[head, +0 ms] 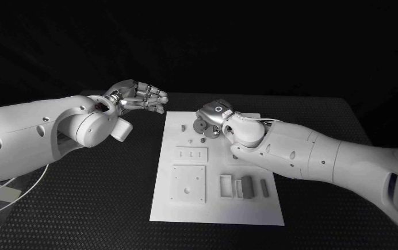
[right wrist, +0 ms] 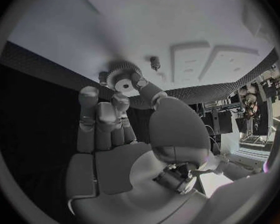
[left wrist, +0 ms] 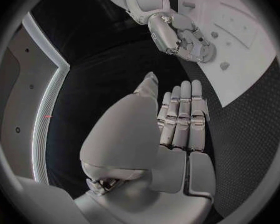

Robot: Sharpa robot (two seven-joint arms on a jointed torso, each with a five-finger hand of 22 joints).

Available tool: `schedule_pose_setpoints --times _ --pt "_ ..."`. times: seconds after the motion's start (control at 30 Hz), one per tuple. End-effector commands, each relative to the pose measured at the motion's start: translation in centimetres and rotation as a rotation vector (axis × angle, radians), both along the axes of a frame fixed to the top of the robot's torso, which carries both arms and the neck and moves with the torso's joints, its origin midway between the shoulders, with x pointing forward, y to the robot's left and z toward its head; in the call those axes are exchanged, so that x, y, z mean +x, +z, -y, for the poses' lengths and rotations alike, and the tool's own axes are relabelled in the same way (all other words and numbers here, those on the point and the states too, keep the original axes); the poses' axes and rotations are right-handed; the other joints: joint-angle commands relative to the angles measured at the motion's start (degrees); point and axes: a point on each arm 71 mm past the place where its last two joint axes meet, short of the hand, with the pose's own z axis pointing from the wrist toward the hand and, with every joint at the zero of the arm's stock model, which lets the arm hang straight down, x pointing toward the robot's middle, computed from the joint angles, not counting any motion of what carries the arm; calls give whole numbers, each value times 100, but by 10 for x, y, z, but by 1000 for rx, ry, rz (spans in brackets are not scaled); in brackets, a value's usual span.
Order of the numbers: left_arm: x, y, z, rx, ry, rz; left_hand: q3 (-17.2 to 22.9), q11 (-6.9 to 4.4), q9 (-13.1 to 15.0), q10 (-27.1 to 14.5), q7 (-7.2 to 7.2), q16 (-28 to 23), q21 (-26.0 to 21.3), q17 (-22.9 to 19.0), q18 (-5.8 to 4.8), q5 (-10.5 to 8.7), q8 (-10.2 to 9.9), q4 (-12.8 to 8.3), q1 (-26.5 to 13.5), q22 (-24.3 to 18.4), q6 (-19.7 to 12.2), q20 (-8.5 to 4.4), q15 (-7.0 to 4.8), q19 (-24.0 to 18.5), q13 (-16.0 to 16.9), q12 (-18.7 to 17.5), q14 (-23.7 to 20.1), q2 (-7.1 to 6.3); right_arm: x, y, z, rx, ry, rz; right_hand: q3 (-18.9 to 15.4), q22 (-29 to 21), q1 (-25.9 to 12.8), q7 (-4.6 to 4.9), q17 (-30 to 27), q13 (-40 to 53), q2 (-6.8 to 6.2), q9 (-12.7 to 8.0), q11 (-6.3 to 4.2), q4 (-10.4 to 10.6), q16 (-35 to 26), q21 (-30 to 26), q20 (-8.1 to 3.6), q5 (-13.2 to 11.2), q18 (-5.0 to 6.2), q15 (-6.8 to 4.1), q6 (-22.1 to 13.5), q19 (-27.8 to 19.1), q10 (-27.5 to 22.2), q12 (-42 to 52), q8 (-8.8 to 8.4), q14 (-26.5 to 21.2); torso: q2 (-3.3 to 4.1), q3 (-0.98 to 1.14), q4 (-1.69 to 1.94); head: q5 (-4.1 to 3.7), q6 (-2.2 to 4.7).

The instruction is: Assemble the parts on the task board

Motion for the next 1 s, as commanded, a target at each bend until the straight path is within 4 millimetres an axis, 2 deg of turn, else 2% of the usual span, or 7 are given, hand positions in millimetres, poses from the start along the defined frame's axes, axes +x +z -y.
schedule_pose_setpoints --times 0.03,0.67,0.8,0.9,1.0 --pt "0 1 3 -4 -16 8 42 19 6 3 95 -40 -35 11 74 -22 -15 1 -27 5 -45 24 14 13 6 -28 41 -5 1 -2 -1 -18 0 -11 8 95 35 176 10 -7 12 314 -12 14 -35 31 -30 20 386 -39 225 10 29 35 37 2 0 -1 -5 1 5" --pt "0 1 4 -4 -18 6 42 19 6 2 96 -41 -35 13 74 -22 -15 2 -29 6 -45 25 15 13 6 -29 41 -5 5 -6 0 -9 -12 -43 6 94 30 182 11 -12 4 310 -8 12 -38 28 -29 19 387 -36 199 8 27 35 19 1 1 0 -3 2 -6" --pt "0 1 3 -3 -18 6 40 20 6 2 96 -43 -36 14 73 -22 -16 3 -32 6 -46 25 15 13 7 -30 42 -5 6 -6 1 -5 -17 -51 2 86 19 243 10 -41 -86 253 46 1 -61 5 -28 19 387 13 -14 -8 -2 25 -124 -9 -1 -1 -4 7 -5" --pt "-1 1 3 -3 -18 6 40 20 6 2 96 -44 -36 15 73 -22 -16 3 -34 7 -46 25 15 13 7 -30 42 -6 6 -6 2 5 -21 -49 12 80 17 315 17 -68 -219 170 115 23 -71 -9 -28 20 387 77 -284 0 -27 26 -300 -6 -3 -2 -7 9 -7" --pt "-1 2 3 -3 -17 6 40 20 7 2 96 -44 -36 16 73 -22 -16 3 -34 7 -46 25 15 13 7 -30 42 -6 5 -5 3 16 -24 -48 28 75 -2 327 29 -91 -360 83 128 99 -74 -19 -21 20 387 93 -606 17 -54 32 -484 -4 -2 1 -7 14 -10"
